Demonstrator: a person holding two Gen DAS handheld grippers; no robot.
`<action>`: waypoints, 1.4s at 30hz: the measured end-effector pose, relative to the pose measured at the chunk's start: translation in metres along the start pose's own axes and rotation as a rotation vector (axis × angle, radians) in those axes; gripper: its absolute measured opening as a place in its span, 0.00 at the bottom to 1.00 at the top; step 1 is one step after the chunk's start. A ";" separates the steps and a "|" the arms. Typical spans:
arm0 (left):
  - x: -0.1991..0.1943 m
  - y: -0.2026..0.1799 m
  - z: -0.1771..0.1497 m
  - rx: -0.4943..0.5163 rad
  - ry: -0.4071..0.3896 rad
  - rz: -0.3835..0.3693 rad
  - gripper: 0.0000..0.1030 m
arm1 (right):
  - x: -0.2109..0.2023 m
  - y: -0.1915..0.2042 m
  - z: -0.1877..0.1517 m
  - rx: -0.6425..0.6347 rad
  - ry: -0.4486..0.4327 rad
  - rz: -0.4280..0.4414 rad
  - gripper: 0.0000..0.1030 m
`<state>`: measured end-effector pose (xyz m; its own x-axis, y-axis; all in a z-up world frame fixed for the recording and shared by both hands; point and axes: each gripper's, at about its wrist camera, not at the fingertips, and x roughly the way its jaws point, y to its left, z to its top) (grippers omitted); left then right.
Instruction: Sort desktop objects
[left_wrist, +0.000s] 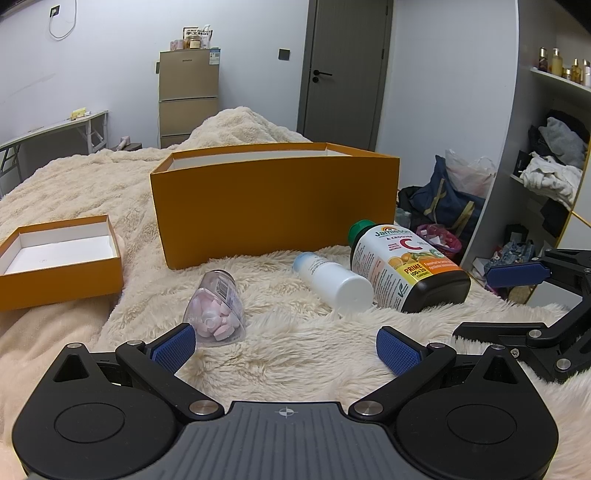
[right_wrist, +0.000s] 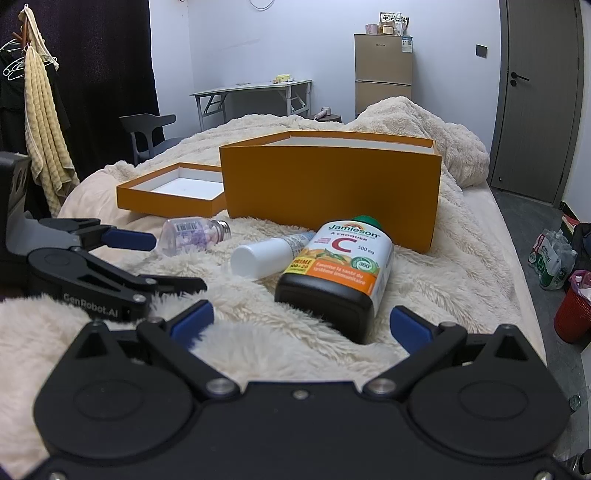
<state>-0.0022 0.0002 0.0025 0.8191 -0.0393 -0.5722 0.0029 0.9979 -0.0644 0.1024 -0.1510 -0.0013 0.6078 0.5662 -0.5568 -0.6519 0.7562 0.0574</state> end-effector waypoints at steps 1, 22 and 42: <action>0.000 -0.001 0.000 0.000 0.000 0.000 1.00 | 0.000 0.000 0.000 0.000 0.000 0.000 1.00; 0.001 -0.001 -0.001 -0.002 0.003 -0.003 1.00 | 0.000 -0.001 -0.001 0.001 0.002 0.003 1.00; 0.002 -0.001 -0.002 -0.004 0.006 -0.006 1.00 | 0.001 -0.001 -0.001 0.003 0.003 0.005 1.00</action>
<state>-0.0018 -0.0005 -0.0002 0.8159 -0.0457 -0.5764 0.0057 0.9975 -0.0711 0.1032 -0.1512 -0.0031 0.6029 0.5689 -0.5593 -0.6537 0.7541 0.0624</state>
